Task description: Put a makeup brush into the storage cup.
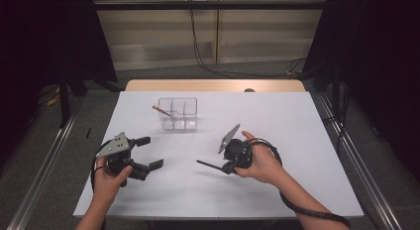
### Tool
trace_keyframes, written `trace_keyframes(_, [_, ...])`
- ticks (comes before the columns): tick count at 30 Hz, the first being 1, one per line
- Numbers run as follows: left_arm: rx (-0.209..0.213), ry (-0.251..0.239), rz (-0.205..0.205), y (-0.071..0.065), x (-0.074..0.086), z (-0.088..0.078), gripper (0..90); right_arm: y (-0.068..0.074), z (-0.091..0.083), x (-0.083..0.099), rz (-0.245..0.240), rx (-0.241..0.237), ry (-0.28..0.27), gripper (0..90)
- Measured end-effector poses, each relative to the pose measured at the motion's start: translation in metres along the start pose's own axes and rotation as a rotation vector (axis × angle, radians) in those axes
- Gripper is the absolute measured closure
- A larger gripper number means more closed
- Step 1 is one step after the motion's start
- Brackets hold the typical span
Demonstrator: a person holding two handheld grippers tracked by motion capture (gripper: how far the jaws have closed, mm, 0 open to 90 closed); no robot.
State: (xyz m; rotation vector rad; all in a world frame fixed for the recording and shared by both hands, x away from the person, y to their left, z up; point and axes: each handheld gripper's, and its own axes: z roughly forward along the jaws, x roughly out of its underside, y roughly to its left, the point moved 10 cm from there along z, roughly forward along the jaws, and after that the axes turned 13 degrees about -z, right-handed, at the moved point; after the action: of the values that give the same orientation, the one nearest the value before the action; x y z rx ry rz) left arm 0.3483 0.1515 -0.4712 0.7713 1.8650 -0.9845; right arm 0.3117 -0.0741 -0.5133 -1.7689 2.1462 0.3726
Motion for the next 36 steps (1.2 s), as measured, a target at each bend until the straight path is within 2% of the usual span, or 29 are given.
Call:
trace_keyframes(2, [0.009,0.011,0.006,-0.002,0.0,0.003,2.1,0.002,0.0,-0.001,0.009,-0.009,0.002,84.6])
trace_keyframes(7, [0.026,0.038,0.02,-0.007,0.001,0.01,2.1,0.003,0.001,-0.002,-0.006,-0.016,0.001,84.6])
trace_keyframes(9, [0.036,0.046,0.025,-0.009,0.001,0.014,2.1,0.003,0.002,-0.002,-0.027,-0.014,-0.002,84.6])
trace_keyframes(11, [0.044,0.056,0.036,-0.012,0.0,0.017,2.1,0.004,0.001,-0.003,-0.017,-0.015,0.004,84.6])
trace_keyframes(14, [0.06,0.067,0.046,-0.016,-0.001,0.022,2.1,0.004,0.0,-0.004,-0.041,-0.018,-0.004,84.6])
trace_keyframes(27, [0.125,0.081,0.071,-0.035,-0.011,0.044,1.9,0.006,-0.002,-0.004,-0.055,-0.026,0.004,84.6])
trace_keyframes(32, [0.138,0.096,0.082,-0.039,-0.014,0.051,2.0,0.005,-0.001,-0.004,-0.078,-0.026,0.003,84.6])
trace_keyframes(36, [0.149,0.114,0.091,-0.043,-0.015,0.055,2.0,0.005,-0.001,-0.006,-0.074,-0.031,0.001,84.6])
